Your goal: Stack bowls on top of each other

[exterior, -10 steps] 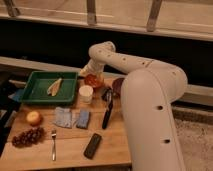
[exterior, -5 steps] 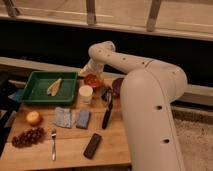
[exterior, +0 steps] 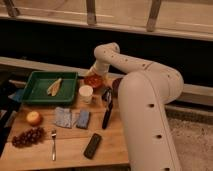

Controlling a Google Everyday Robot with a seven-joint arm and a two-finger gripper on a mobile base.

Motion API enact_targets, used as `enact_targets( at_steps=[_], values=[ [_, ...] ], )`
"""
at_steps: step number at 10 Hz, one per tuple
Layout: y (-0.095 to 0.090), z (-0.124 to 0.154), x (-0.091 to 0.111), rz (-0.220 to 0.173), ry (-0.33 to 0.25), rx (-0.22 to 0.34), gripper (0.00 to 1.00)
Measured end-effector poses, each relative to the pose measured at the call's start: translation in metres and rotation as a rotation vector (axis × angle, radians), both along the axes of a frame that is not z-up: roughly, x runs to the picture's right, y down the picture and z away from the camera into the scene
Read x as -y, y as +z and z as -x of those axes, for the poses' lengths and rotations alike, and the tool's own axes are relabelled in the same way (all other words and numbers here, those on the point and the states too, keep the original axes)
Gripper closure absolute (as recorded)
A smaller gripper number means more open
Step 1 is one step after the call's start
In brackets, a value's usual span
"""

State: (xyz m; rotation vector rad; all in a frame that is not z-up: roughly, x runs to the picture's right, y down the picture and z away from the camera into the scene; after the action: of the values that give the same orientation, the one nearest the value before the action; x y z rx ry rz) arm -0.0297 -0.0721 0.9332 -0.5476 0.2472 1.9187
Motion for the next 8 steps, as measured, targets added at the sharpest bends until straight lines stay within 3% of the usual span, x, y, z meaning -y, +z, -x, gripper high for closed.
enact_targets(
  at_steps=[2, 6, 8],
  values=[
    [0.018, 0.003, -0.016, 0.045, 0.033, 0.006, 0.20],
    [0.034, 0.017, -0.035, 0.093, 0.052, 0.028, 0.20],
    [0.052, 0.019, -0.050, 0.120, 0.064, 0.020, 0.30]
  ],
)
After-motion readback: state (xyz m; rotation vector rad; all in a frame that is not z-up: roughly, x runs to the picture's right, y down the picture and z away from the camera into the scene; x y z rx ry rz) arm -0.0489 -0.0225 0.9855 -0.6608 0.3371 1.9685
